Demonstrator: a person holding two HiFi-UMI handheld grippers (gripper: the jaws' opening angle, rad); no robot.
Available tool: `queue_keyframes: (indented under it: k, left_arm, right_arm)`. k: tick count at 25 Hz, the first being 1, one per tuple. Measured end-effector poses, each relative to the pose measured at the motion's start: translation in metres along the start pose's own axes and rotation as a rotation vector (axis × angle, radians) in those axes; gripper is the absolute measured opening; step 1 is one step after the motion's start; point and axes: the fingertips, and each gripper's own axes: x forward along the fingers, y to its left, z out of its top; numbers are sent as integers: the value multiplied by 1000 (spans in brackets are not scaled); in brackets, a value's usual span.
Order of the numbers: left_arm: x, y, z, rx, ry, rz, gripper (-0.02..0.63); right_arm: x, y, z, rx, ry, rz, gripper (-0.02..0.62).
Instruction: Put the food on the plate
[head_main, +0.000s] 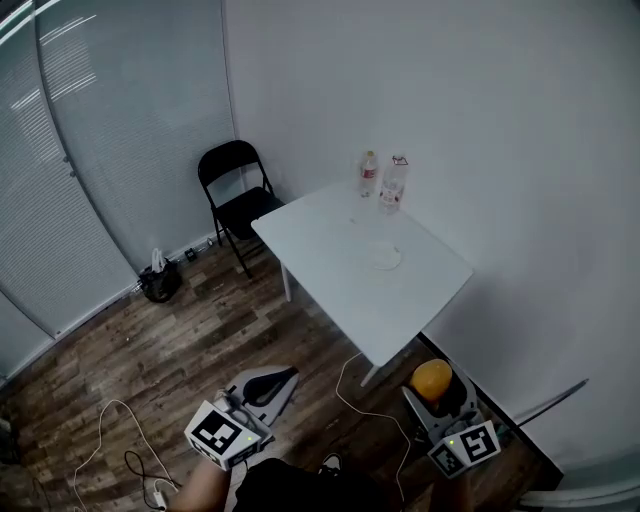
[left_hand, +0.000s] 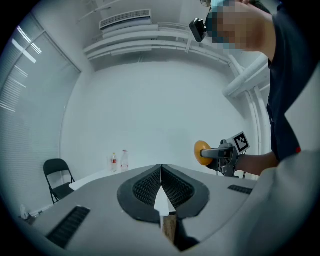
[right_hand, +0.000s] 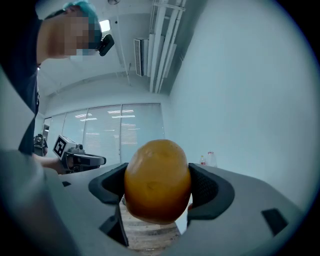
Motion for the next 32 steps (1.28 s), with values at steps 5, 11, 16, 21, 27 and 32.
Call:
queue_keyframes:
  k: [5, 11, 16, 21, 27, 32]
  left_arm:
    - [29, 17, -9, -9, 23, 8, 23]
    - [54, 55, -16, -37, 22, -9, 23]
    - [88, 97, -21, -67, 5, -91, 23]
    - [123, 169, -20, -54, 21, -143, 23]
    - [151, 246, -3, -47, 29, -227, 23]
    - [167, 290, -5, -28, 33, -294, 23]
  right_arm:
    - [22, -33, -3, 46, 4, 0, 374]
    - [52, -42, -12, 14, 38, -22, 374]
    - [90, -61, -14, 24, 46, -80, 374]
    - [162, -73, -10, -20, 60, -144, 374]
    - [233, -76, -3, -49, 61, -227, 374]
    - [268, -80, -11, -39, 80, -285, 374]
